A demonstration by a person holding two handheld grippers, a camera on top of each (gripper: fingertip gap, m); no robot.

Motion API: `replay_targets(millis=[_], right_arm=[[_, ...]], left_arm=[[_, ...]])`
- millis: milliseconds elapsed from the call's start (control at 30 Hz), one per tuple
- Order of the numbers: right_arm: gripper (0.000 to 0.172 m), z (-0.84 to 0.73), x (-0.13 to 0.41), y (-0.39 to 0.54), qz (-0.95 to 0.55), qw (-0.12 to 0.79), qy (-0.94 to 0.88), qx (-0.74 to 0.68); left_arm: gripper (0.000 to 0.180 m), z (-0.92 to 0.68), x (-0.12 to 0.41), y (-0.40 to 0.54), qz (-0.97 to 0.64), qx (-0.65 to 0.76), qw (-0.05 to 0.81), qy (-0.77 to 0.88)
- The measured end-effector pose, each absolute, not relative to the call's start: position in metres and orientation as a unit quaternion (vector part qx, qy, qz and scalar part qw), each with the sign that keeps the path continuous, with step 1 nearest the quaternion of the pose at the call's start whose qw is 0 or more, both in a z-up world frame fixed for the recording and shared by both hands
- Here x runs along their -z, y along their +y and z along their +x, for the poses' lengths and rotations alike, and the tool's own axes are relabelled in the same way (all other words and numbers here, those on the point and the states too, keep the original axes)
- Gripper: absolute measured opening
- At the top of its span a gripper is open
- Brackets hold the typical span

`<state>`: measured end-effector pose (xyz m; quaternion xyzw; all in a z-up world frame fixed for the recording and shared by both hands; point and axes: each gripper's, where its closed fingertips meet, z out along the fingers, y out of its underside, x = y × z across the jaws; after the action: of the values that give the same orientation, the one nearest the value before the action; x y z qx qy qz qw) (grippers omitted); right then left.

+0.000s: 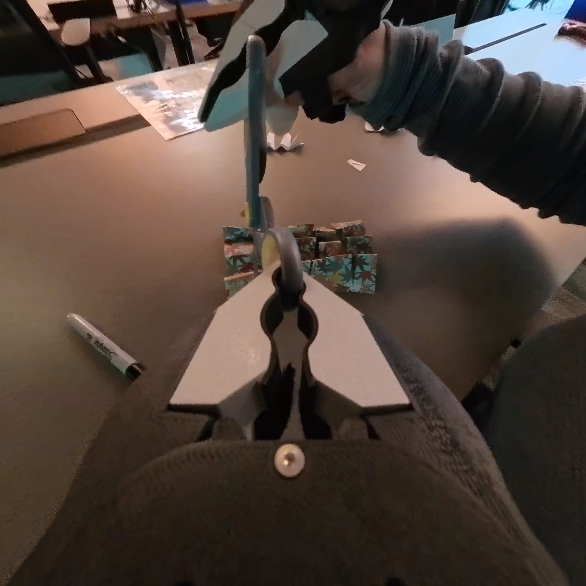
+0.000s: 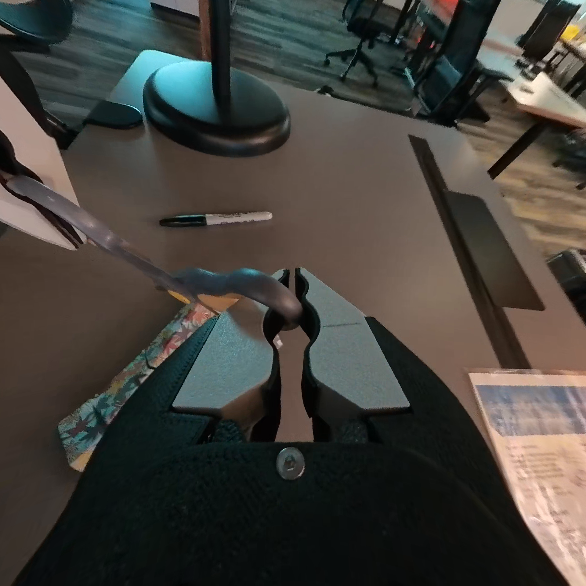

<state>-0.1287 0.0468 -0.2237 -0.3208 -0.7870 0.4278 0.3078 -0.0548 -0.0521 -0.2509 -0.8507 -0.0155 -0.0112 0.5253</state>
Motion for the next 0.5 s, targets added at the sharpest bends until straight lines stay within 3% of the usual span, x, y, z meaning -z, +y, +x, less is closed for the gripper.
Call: replay_targets(millis=[500], right_arm=[[0.0, -0.137, 0.24, 0.077, -0.38, 0.273, -0.738, -0.486]], left_arm=[[0.0, -0.074, 0.254, -0.028, -0.844, -0.012, 0.535, -0.017]])
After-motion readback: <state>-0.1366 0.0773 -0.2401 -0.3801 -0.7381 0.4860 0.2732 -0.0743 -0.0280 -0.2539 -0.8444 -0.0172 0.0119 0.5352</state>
